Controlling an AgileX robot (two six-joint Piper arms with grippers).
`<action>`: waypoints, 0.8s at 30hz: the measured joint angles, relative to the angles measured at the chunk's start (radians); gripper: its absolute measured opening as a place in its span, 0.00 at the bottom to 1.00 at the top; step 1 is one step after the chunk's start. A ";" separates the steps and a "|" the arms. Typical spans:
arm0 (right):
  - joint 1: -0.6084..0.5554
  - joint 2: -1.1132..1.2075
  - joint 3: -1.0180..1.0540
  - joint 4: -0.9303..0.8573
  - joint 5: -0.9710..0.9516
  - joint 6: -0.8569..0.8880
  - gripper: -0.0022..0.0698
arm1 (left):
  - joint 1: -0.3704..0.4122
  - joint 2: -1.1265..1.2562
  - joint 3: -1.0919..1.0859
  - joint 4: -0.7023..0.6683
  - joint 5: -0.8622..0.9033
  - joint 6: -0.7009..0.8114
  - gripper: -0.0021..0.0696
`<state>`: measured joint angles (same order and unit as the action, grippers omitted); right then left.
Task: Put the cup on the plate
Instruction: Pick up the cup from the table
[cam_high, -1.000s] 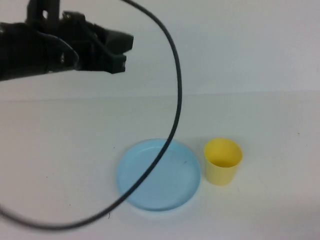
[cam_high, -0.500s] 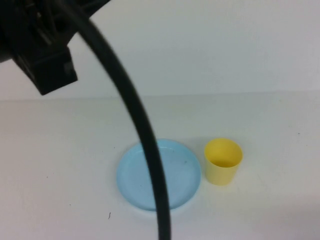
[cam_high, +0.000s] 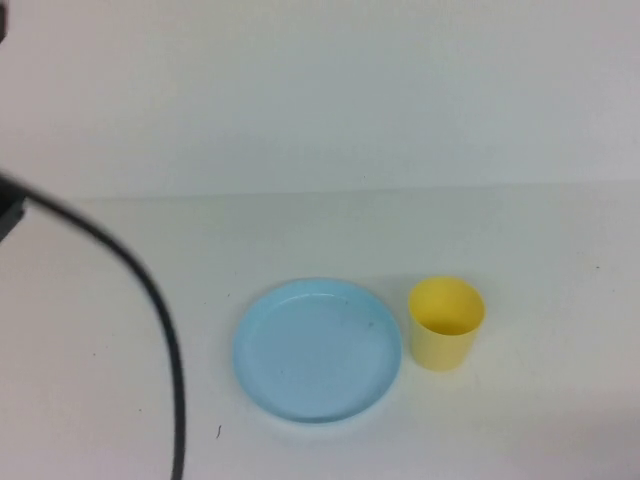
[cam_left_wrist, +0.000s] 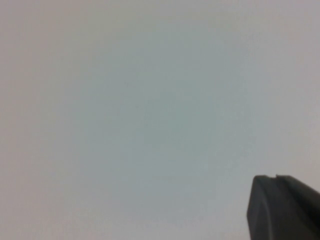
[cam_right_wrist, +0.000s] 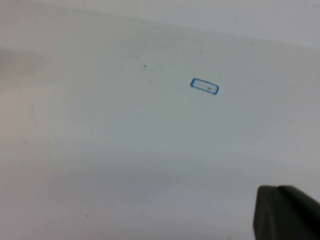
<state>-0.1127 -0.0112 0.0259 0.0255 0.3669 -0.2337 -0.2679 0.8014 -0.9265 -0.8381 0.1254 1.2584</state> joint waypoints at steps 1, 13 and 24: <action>0.000 0.000 0.000 0.000 0.000 0.000 0.03 | 0.027 -0.051 0.064 -0.011 -0.013 -0.002 0.03; 0.000 0.000 0.000 0.000 0.000 0.000 0.03 | 0.120 -0.646 0.693 -0.124 -0.294 0.010 0.03; 0.000 0.000 0.000 0.000 0.000 0.000 0.03 | 0.197 -0.708 0.807 -0.193 -0.329 0.004 0.03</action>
<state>-0.1127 -0.0112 0.0259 0.0255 0.3669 -0.2337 -0.0710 0.0934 -0.1197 -1.0309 -0.2037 1.2628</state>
